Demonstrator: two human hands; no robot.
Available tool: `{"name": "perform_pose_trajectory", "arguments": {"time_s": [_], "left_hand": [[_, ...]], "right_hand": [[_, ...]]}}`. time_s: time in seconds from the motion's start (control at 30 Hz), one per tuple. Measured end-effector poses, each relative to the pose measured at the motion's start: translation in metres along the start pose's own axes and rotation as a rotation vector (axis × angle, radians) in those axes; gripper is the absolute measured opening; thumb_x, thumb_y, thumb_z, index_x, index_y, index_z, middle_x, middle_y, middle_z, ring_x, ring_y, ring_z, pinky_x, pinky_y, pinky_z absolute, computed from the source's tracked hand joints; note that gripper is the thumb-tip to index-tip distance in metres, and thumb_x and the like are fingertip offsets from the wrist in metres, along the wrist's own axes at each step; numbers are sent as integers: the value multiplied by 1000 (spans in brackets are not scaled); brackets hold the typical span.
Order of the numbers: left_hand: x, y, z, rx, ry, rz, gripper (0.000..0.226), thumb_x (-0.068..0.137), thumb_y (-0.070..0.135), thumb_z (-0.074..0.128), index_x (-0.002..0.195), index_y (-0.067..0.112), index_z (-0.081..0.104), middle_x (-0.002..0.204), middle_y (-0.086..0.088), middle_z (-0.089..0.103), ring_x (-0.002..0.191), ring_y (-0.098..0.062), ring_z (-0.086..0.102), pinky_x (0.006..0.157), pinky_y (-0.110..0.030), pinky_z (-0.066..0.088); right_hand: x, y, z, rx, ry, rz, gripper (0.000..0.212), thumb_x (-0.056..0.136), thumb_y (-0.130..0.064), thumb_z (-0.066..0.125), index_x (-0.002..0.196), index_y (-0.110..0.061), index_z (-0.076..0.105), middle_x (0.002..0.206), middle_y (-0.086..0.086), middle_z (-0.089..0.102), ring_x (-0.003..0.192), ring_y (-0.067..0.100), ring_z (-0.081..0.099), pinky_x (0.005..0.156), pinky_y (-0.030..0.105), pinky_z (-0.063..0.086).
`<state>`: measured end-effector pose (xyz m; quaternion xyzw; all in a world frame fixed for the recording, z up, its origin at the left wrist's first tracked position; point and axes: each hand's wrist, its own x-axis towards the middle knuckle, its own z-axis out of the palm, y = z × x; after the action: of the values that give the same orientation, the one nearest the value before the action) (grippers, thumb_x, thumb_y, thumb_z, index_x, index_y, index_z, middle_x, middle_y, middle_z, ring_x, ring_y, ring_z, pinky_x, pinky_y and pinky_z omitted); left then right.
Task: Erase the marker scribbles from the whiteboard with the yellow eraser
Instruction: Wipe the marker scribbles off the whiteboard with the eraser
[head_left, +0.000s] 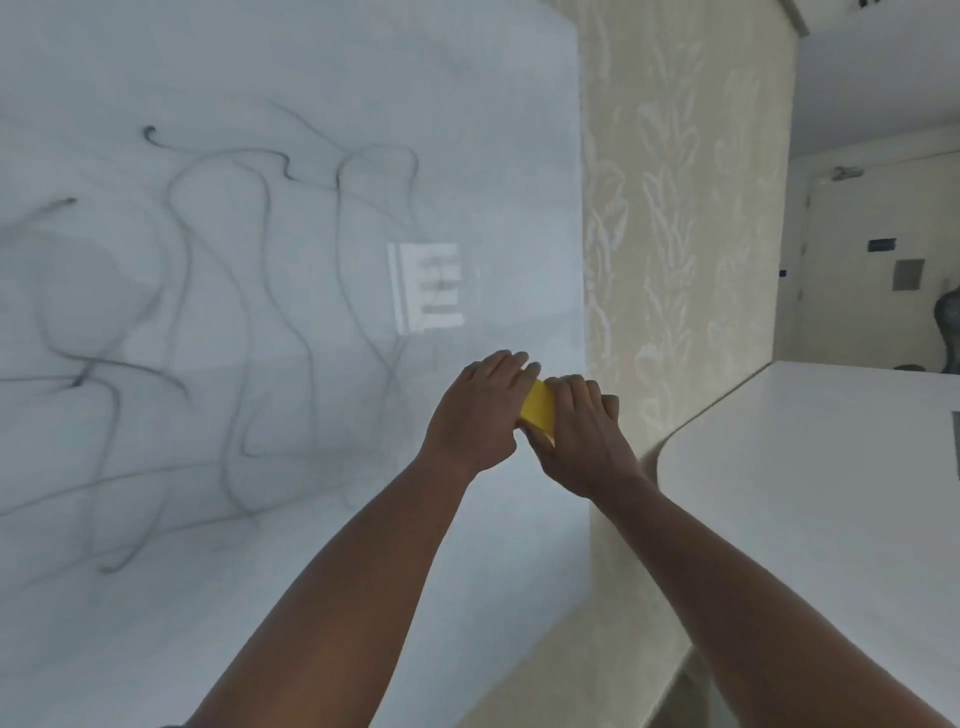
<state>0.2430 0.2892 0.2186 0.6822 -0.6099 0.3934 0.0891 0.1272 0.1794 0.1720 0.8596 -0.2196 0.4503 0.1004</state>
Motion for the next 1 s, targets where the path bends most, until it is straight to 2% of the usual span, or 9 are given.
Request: {"name": "perform_pose_trajectory", "arguments": {"time_s": [0.17,0.27,0.37,0.43,0.5,0.77,0.87,0.93,1.0], "left_hand": [[-64,-83,-72,153,-7,-83,68,53,6,84,118,8,66,116,-7,70,115,-29,65,91,-37,57],[-101,-124,-109,243,44,-128,65,57,4,80,120,6,65,119,-9,69,119,-30,63,97,-38,54],[-129,-156,-141,326,147,-119,52,73,0,58,125,4,63,127,-13,66,127,-33,59,105,-41,50],[-143,-173,-163,368,174,-128,54,80,3,36,127,3,62,130,-13,64,130,-33,56,108,-43,48],[-153,-186,-184,407,185,-139,57,81,5,29,128,3,61,133,-14,63,132,-33,54,110,-44,47],[-190,-231,-257,508,235,-233,61,79,2,27,131,4,59,138,-13,60,137,-31,50,113,-41,44],[-205,-244,-284,563,275,-285,60,78,-10,47,135,4,57,144,-13,56,140,-29,46,117,-41,39],[-224,-251,-297,572,301,-348,62,77,-7,58,138,3,54,147,-14,52,142,-29,44,118,-42,37],[-248,-256,-307,610,299,-403,63,78,-2,59,140,1,51,150,-15,49,143,-29,42,119,-44,35]], "right_hand": [[36,-119,-10,29,99,-99,60,92,-58,39,113,-4,55,105,11,58,91,33,52,71,41,39],[52,-190,-21,34,135,-102,54,89,-54,44,113,-6,54,109,12,57,91,34,51,70,40,36],[67,-244,-33,69,178,-106,54,86,-50,49,115,-4,55,114,15,55,89,34,50,67,40,37],[77,-274,-42,132,229,-135,52,85,-46,53,113,-3,55,111,15,56,87,34,50,66,40,37],[89,-296,-49,181,272,-169,50,83,-45,55,111,-3,55,107,14,56,85,33,50,66,39,35],[129,-375,-64,329,405,-350,63,97,-53,36,125,1,52,118,17,59,94,35,57,71,42,38],[141,-404,-75,420,498,-387,62,100,-52,37,130,1,51,115,17,61,95,35,58,70,42,38],[145,-425,-81,460,531,-385,59,98,-46,44,135,-1,48,110,18,60,92,35,56,68,41,37],[145,-443,-90,487,521,-337,57,96,-41,46,138,-3,45,108,19,57,88,35,52,67,41,37]]}}
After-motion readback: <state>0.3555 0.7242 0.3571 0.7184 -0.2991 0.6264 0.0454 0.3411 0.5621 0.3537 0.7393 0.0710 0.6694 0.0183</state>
